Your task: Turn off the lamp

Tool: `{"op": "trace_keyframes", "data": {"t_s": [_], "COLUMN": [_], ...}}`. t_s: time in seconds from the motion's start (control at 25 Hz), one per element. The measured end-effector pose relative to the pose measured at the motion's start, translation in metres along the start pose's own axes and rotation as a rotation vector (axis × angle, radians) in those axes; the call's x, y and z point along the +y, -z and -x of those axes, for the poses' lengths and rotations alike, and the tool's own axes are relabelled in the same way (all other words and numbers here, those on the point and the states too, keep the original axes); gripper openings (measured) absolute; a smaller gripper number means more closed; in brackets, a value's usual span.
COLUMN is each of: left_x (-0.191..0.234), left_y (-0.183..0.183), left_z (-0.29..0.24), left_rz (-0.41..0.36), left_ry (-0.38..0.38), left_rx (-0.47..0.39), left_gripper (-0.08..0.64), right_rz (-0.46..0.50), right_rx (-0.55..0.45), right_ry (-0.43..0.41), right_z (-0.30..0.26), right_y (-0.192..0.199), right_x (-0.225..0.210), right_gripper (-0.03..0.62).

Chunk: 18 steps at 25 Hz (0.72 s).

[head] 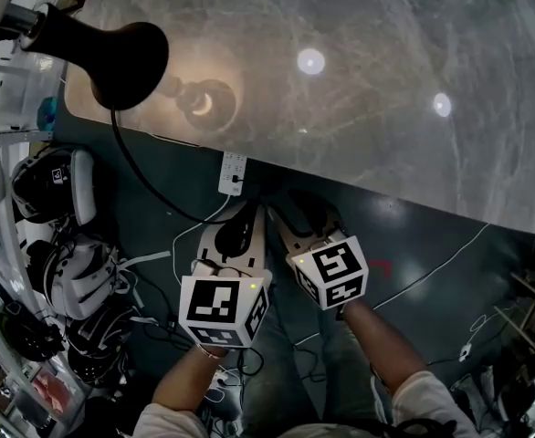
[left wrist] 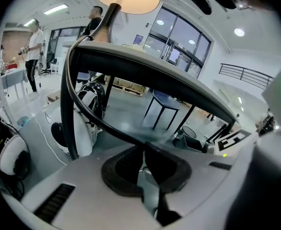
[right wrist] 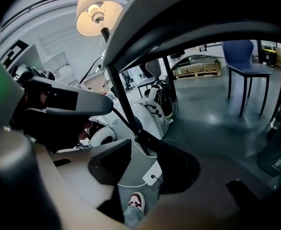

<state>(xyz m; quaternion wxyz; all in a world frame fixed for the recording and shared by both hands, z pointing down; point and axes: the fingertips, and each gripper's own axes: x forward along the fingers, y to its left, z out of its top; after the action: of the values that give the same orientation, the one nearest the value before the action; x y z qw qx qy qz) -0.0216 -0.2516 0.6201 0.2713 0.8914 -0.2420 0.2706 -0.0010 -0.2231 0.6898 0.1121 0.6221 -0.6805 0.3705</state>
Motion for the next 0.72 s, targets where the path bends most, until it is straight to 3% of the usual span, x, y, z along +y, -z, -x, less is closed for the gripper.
{"op": "trace_keyframes", "data": {"t_s": [0.72], "left_x": [-0.012], "left_y": [0.001], "left_z": [0.007], "left_rz": [-0.024], "left_ry": [0.043], "left_rx": [0.004], "left_gripper": [0.023], "right_rz": [-0.019], "right_rx": [0.006], "right_ry": [0.026], "right_z": [-0.015], "right_y": [0.0], "right_x": [0.004], "right_gripper": [0.173]}}
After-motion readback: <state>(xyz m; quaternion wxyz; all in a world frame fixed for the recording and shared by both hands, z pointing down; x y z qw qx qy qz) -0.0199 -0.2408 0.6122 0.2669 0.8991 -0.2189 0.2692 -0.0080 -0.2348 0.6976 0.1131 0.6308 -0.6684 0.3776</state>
